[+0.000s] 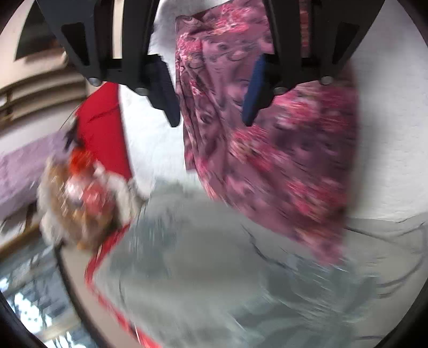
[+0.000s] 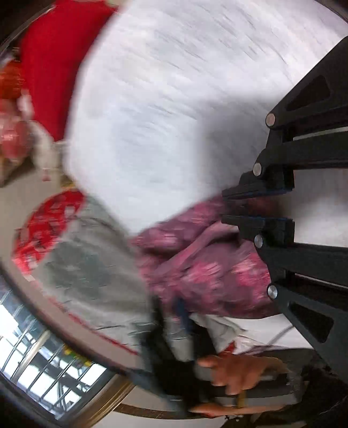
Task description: Fold small clothes
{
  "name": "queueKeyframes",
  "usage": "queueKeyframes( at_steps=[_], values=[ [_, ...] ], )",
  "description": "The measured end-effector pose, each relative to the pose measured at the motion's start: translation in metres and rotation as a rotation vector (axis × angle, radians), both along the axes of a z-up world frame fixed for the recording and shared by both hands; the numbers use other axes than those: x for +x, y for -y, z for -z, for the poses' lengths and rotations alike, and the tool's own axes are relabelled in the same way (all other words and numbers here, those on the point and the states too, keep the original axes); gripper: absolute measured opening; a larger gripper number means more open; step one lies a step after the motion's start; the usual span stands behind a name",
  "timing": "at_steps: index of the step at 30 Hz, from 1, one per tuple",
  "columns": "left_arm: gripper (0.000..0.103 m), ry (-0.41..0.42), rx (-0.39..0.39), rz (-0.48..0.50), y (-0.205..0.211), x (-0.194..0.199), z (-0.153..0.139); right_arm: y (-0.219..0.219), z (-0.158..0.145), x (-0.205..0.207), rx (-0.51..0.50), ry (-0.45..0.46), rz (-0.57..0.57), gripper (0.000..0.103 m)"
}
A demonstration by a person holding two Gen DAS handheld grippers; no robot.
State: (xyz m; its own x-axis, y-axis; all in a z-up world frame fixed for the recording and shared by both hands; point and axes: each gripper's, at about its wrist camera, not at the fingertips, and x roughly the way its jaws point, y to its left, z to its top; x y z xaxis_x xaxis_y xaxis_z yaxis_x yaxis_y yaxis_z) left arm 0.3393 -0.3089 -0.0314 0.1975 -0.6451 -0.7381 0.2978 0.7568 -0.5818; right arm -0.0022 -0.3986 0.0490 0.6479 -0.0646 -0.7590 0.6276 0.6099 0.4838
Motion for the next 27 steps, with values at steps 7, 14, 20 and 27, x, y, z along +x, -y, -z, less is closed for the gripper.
queueKeyframes(
  at_steps=[7, 14, 20, 27],
  values=[
    [0.056, -0.09, 0.085, -0.158, -0.065, 0.01, 0.055, 0.028, -0.004, 0.123, 0.066, 0.079, -0.28, 0.051],
    [0.056, -0.145, 0.063, -0.151, -0.069, 0.016, 0.09, 0.013, 0.067, 0.224, 0.071, -0.202, -0.43, 0.033],
    [0.059, -0.091, 0.057, -0.145, -0.071, 0.015, 0.097, 0.031, 0.036, 0.204, 0.026, 0.021, -0.361, 0.005],
    [0.059, -0.036, 0.169, -0.1, -0.049, 0.001, 0.099, 0.054, 0.07, 0.194, 0.12, -0.114, -0.294, 0.013]
  ],
)
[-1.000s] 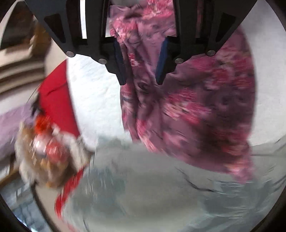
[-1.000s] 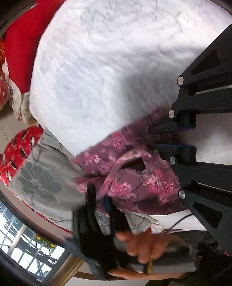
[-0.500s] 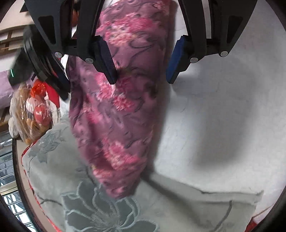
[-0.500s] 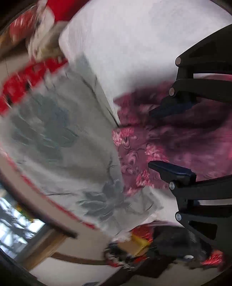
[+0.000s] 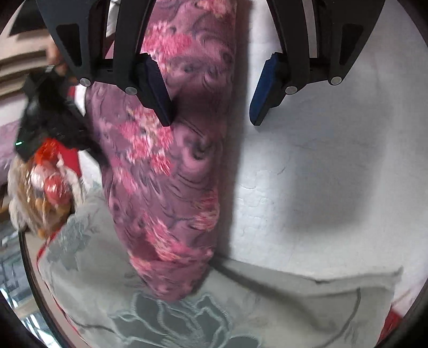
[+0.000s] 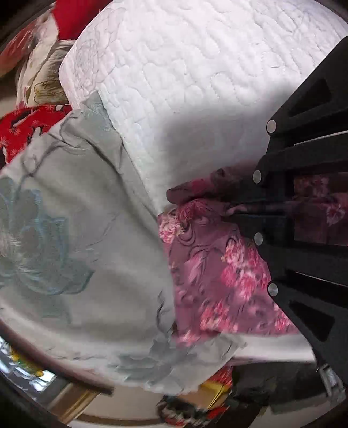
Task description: Fold small clothes
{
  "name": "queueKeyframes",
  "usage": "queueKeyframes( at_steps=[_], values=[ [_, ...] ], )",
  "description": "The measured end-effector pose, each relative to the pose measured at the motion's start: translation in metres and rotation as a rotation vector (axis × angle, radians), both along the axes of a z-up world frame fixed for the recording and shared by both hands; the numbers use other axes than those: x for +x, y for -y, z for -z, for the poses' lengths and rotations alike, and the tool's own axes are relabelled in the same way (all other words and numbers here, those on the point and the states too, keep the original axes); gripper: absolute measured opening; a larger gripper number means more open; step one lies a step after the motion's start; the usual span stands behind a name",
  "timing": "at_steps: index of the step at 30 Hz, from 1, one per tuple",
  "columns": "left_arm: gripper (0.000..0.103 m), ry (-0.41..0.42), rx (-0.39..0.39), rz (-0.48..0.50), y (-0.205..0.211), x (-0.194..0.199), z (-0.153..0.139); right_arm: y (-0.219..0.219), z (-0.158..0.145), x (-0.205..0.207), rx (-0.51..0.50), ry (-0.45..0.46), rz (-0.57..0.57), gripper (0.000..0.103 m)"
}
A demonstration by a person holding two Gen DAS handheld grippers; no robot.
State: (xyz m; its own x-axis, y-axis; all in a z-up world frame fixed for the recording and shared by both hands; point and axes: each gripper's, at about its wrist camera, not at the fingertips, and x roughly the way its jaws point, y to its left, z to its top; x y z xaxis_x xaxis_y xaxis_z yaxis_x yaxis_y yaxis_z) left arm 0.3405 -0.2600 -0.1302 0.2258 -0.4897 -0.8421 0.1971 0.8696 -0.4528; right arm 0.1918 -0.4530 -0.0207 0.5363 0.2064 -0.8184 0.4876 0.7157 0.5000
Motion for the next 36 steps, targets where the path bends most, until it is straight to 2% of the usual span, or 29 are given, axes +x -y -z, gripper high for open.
queueKeyframes(
  at_steps=[2, 3, 4, 6, 8, 9, 10, 13, 15, 17, 19, 20, 22, 23, 24, 25, 26, 28, 30, 32, 34, 36],
  values=[
    [0.059, 0.022, 0.012, 0.008, 0.004, -0.01, -0.005, 0.001, -0.013, -0.02, 0.07, 0.056, -0.025, 0.015],
    [0.059, 0.035, 0.021, 0.014, 0.006, -0.016, -0.006, -0.001, -0.016, -0.026, 0.089, 0.067, -0.039, 0.024],
    [0.059, 0.051, 0.034, 0.019, 0.008, -0.022, -0.007, -0.003, -0.02, -0.042, 0.109, 0.082, -0.055, 0.037],
    [0.059, 0.075, 0.064, 0.025, 0.012, -0.033, -0.01, -0.009, -0.02, -0.063, 0.127, 0.076, -0.075, 0.046],
    [0.059, 0.085, 0.089, 0.032, 0.014, -0.042, -0.012, -0.016, -0.012, -0.076, 0.149, 0.024, -0.126, 0.042],
    [0.059, 0.086, 0.099, 0.036, 0.017, -0.045, -0.012, -0.02, -0.014, -0.08, 0.124, 0.02, -0.147, 0.021],
    [0.059, 0.089, 0.105, 0.037, 0.012, -0.052, -0.018, -0.022, -0.018, -0.083, 0.089, 0.026, -0.161, 0.011],
    [0.059, 0.1, 0.124, 0.037, 0.007, -0.062, -0.023, -0.022, -0.034, -0.092, 0.019, 0.058, -0.152, 0.007],
    [0.059, 0.097, 0.143, 0.038, 0.004, -0.066, -0.026, -0.016, -0.025, -0.097, -0.009, 0.011, -0.141, 0.003],
    [0.059, 0.098, 0.156, 0.044, 0.003, -0.07, -0.029, -0.016, -0.024, -0.098, -0.033, -0.028, -0.137, 0.002],
    [0.059, 0.116, 0.168, 0.052, 0.0, -0.077, -0.034, -0.014, -0.036, -0.106, -0.014, 0.015, -0.116, 0.004],
    [0.059, 0.117, 0.173, 0.055, -0.004, -0.082, -0.037, -0.012, -0.041, -0.111, -0.002, 0.032, -0.1, 0.009],
    [0.059, 0.096, 0.173, 0.06, -0.005, -0.089, -0.031, -0.008, -0.041, -0.122, 0.049, 0.052, -0.084, 0.011],
    [0.059, 0.081, 0.171, 0.066, -0.005, -0.092, -0.026, -0.01, -0.034, -0.129, 0.076, 0.028, -0.087, 0.014],
    [0.059, 0.065, 0.176, 0.069, -0.004, -0.094, -0.02, -0.016, -0.027, -0.125, 0.082, 0.0, -0.098, 0.023],
    [0.059, 0.04, 0.178, 0.069, -0.003, -0.096, -0.013, -0.021, -0.019, -0.127, 0.078, -0.036, -0.114, 0.025],
    [0.059, 0.022, 0.175, 0.065, -0.003, -0.096, -0.01, -0.025, -0.013, -0.129, 0.065, -0.063, -0.134, 0.02],
    [0.059, 0.006, 0.154, 0.057, -0.007, -0.098, -0.012, -0.028, -0.024, -0.132, 0.04, -0.003, -0.15, 0.008],
    [0.059, -0.004, 0.129, 0.06, -0.011, -0.099, -0.017, -0.023, -0.044, -0.137, 0.076, 0.1, -0.127, 0.007],
    [0.061, -0.001, 0.121, 0.061, -0.013, -0.102, -0.019, -0.02, -0.058, -0.141, 0.061, 0.139, -0.12, 0.007],
    [0.062, -0.007, 0.144, 0.066, -0.013, -0.102, -0.011, -0.02, -0.053, -0.144, 0.044, 0.11, -0.128, 0.007],
    [0.062, -0.007, 0.144, 0.074, -0.014, -0.102, -0.007, -0.023, -0.024, -0.146, 0.016, -0.017, -0.152, 0.007]
  ],
)
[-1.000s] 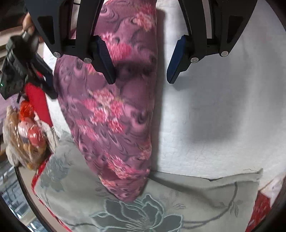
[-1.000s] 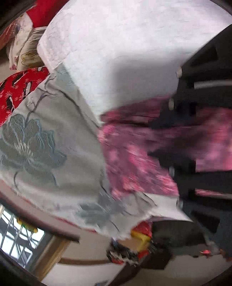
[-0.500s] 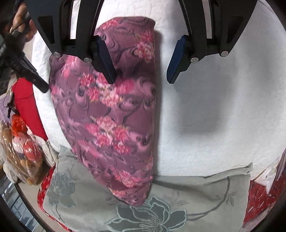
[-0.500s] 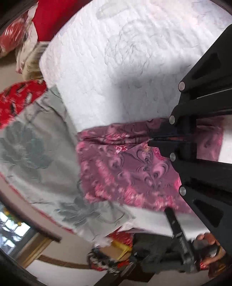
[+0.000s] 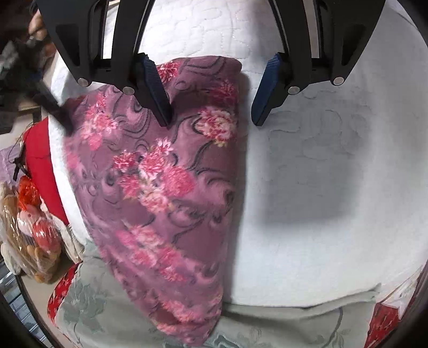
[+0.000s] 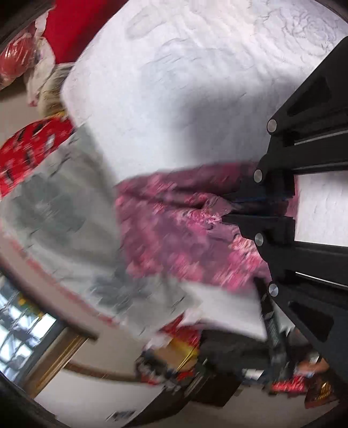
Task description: Fold small clothes
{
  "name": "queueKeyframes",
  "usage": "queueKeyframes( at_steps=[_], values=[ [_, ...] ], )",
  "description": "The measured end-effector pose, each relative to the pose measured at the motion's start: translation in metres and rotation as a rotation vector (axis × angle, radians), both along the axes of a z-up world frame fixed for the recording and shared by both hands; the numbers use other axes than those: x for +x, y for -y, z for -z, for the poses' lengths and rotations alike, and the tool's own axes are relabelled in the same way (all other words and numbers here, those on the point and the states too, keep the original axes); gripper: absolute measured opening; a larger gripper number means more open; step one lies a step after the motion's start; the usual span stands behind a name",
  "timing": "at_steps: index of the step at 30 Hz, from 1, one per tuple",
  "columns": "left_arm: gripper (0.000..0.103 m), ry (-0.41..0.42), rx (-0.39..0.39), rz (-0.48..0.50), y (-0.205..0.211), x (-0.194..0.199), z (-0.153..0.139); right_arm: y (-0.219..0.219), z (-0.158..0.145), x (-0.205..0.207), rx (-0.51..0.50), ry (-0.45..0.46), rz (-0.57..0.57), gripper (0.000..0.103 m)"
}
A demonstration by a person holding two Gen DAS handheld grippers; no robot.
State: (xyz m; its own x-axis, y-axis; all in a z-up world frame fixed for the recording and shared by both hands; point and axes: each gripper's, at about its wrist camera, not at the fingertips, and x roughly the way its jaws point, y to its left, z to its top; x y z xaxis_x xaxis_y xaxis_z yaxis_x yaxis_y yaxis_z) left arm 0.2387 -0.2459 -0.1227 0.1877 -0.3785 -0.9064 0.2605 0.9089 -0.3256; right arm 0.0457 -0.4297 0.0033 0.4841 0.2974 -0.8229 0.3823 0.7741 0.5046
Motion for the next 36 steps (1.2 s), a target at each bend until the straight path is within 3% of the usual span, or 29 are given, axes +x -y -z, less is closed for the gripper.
queueKeyframes(
  at_steps=[1, 2, 4, 6, 8, 9, 10, 17, 18, 19, 20, 22, 23, 24, 27, 31, 33, 36],
  values=[
    [0.061, 0.001, -0.009, 0.016, -0.002, -0.001, -0.004, -0.001, 0.013, -0.002, 0.015, -0.049, -0.016, 0.007],
    [0.059, -0.006, -0.028, 0.032, -0.004, 0.0, -0.007, -0.001, 0.012, -0.002, 0.014, -0.041, -0.013, 0.007],
    [0.059, 0.007, -0.098, 0.052, -0.011, 0.006, -0.019, 0.004, -0.001, 0.005, 0.001, -0.041, -0.015, 0.018],
    [0.059, 0.067, -0.125, 0.044, -0.014, 0.02, -0.036, 0.017, -0.025, 0.02, -0.034, 0.036, 0.019, 0.019],
    [0.061, 0.111, -0.121, 0.029, -0.009, 0.04, -0.045, 0.025, -0.039, 0.042, -0.048, 0.088, 0.041, 0.035],
    [0.061, 0.125, -0.11, 0.015, -0.006, 0.052, -0.047, 0.028, -0.04, 0.057, -0.052, 0.097, 0.046, 0.048],
    [0.061, 0.135, -0.096, 0.001, -0.001, 0.064, -0.047, 0.03, -0.039, 0.077, -0.056, 0.101, 0.044, 0.05],
    [0.062, 0.108, 0.004, -0.063, 0.037, 0.134, -0.02, 0.024, 0.018, 0.17, -0.088, -0.034, 0.08, 0.05],
    [0.062, 0.104, 0.003, -0.061, 0.039, 0.137, -0.017, 0.025, 0.023, 0.177, -0.059, -0.042, 0.077, 0.045],
    [0.062, 0.104, -0.002, -0.057, 0.041, 0.14, -0.015, 0.025, 0.028, 0.183, 0.019, -0.013, 0.058, 0.016],
    [0.062, 0.113, -0.001, -0.052, 0.042, 0.142, -0.013, 0.024, 0.026, 0.184, 0.033, 0.022, 0.044, 0.005],
    [0.062, 0.129, -0.01, -0.039, 0.044, 0.143, -0.01, 0.022, 0.009, 0.178, -0.037, 0.123, 0.027, 0.005],
    [0.067, 0.136, -0.013, -0.034, 0.046, 0.143, -0.007, 0.024, 0.006, 0.174, -0.065, 0.143, 0.044, 0.005],
    [0.07, 0.137, -0.012, -0.03, 0.048, 0.143, -0.004, 0.028, 0.01, 0.172, -0.071, 0.13, 0.071, 0.005],
    [0.073, 0.135, 0.012, -0.029, 0.052, 0.143, 0.003, 0.035, 0.047, 0.17, -0.068, -0.041, 0.087, 0.006],
    [0.066, 0.172, 0.002, -0.042, 0.044, 0.131, -0.012, 0.026, 0.011, 0.156, -0.184, 0.024, 0.116, 0.016],
    [0.066, 0.2, -0.032, -0.057, 0.036, 0.116, -0.02, 0.019, -0.011, 0.142, -0.155, 0.126, 0.099, 0.016],
    [0.066, 0.232, 0.028, -0.069, 0.035, 0.093, -0.009, 0.001, -0.019, 0.127, -0.165, 0.175, 0.02, 0.017]
  ],
)
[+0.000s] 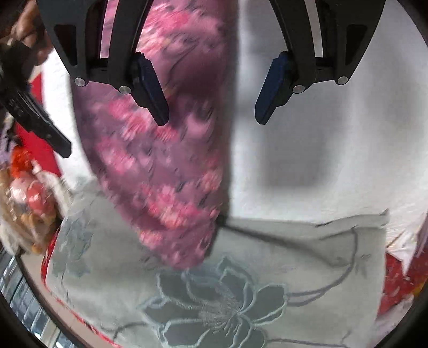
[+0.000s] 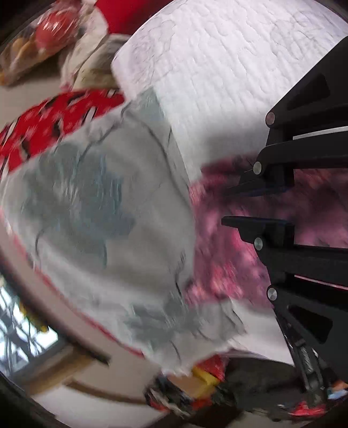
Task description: Fold small clothes
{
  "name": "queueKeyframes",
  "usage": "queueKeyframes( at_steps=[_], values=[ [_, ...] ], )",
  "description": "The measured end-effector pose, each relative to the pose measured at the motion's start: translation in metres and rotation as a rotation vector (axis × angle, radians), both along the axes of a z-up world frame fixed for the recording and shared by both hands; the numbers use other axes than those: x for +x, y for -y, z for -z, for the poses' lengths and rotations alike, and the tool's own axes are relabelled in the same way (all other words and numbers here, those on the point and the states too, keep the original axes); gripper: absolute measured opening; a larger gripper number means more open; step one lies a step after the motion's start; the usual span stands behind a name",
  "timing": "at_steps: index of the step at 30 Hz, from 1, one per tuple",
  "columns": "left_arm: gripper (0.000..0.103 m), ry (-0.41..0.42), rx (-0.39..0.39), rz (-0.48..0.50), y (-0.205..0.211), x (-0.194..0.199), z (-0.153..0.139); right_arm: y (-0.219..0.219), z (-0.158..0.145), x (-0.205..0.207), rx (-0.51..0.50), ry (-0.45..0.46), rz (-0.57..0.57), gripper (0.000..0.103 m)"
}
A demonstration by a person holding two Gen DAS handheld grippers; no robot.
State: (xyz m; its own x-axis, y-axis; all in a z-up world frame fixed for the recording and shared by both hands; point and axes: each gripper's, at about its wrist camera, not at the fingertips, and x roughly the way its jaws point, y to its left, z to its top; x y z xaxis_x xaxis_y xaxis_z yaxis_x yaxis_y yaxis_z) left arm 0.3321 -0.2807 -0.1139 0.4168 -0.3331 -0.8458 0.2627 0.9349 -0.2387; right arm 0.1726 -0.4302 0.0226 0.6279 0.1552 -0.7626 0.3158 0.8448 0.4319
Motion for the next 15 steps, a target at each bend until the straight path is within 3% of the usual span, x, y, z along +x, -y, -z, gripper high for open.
queueKeyframes(
  at_steps=[2, 3, 4, 6, 7, 11, 13, 15],
  values=[
    [0.071, 0.013, 0.046, 0.012, 0.006, -0.009, 0.017, -0.017, 0.02, 0.001, -0.067, -0.087, -0.048, 0.016],
    [0.071, 0.03, 0.048, 0.019, 0.01, -0.011, 0.02, -0.019, 0.037, 0.001, -0.083, -0.163, -0.07, 0.009],
    [0.07, 0.038, 0.054, 0.023, 0.011, -0.014, 0.018, -0.018, 0.042, -0.003, -0.086, -0.164, -0.072, 0.008],
    [0.065, 0.028, 0.045, 0.043, 0.01, -0.018, 0.007, -0.014, 0.025, -0.006, -0.076, -0.153, -0.042, 0.01],
    [0.064, 0.032, 0.033, 0.05, 0.008, -0.021, 0.0, -0.014, 0.015, -0.01, -0.064, -0.131, -0.042, 0.016],
    [0.065, 0.076, -0.013, 0.07, -0.009, -0.046, -0.019, -0.023, -0.009, -0.034, -0.017, -0.035, -0.093, 0.016],
    [0.066, 0.048, -0.001, 0.081, -0.014, -0.06, -0.007, -0.032, -0.004, -0.051, -0.025, -0.046, -0.122, 0.016],
    [0.069, -0.006, 0.027, 0.098, -0.015, -0.068, 0.012, -0.043, 0.015, -0.062, -0.053, -0.121, -0.156, 0.014]
  ],
)
